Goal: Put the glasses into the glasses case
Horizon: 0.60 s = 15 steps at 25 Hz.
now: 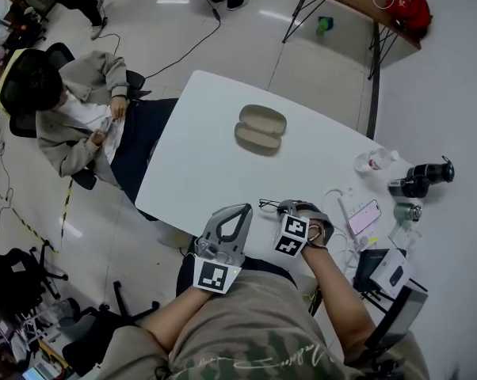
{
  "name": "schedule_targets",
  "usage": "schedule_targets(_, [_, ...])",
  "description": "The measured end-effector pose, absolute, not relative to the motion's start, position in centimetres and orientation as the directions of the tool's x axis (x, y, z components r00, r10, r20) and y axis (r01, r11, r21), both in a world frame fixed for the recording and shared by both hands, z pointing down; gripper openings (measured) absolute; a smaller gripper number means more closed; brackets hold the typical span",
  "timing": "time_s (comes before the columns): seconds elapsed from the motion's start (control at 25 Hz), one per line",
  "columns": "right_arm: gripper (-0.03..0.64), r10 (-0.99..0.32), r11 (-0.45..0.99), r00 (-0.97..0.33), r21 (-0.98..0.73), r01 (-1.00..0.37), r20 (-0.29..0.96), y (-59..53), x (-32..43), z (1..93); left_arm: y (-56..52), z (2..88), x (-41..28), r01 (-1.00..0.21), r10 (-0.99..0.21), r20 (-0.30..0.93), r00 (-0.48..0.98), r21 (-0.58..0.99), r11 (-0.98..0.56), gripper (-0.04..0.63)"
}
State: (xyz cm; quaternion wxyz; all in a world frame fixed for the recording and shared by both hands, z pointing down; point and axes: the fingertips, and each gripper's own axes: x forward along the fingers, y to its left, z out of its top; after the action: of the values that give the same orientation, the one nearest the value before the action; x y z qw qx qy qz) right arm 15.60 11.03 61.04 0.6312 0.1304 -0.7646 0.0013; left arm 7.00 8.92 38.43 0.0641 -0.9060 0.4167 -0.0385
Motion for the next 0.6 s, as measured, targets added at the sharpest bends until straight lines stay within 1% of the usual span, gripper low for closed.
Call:
schedule_targets(0.08, [0.031,-0.197,0.967,-0.164,0.164,-0.196,0.967,11.0,15.9,61.5,8.9,38.9,6.6,-0.755,-0.762,0.040,0.647,-0.109,-0.647,0.006])
schedule_targets(0.2, [0.031,-0.209,0.966,-0.160,0.178,-0.190,0.965,9.9,16.0,61.1,8.6,40.8,5.2,-0.809,-0.802,0.121,0.586,0.032,-0.586,0.006])
schedule_targets(0.28, [0.031,-0.206,0.967,-0.159,0.175,-0.187,0.966,9.6,16.1,61.2,8.6,41.0,4.7,-0.821,-0.813,0.124,0.569,0.020,-0.571,0.006])
schedule_targets(0.48, [0.031,-0.215,0.965,-0.151,0.186,-0.184,0.965,8.7,16.8,61.3,8.8,40.4,5.2,-0.804,-0.805,0.106,0.584,-0.061,-0.591,0.006])
schedule_targets(0.6, [0.031,-0.221,0.963,-0.152,0.191,-0.189,0.963,8.2,17.0,61.2,8.8,40.0,5.5,-0.801,-0.804,0.091,0.587,-0.073,-0.594,0.006])
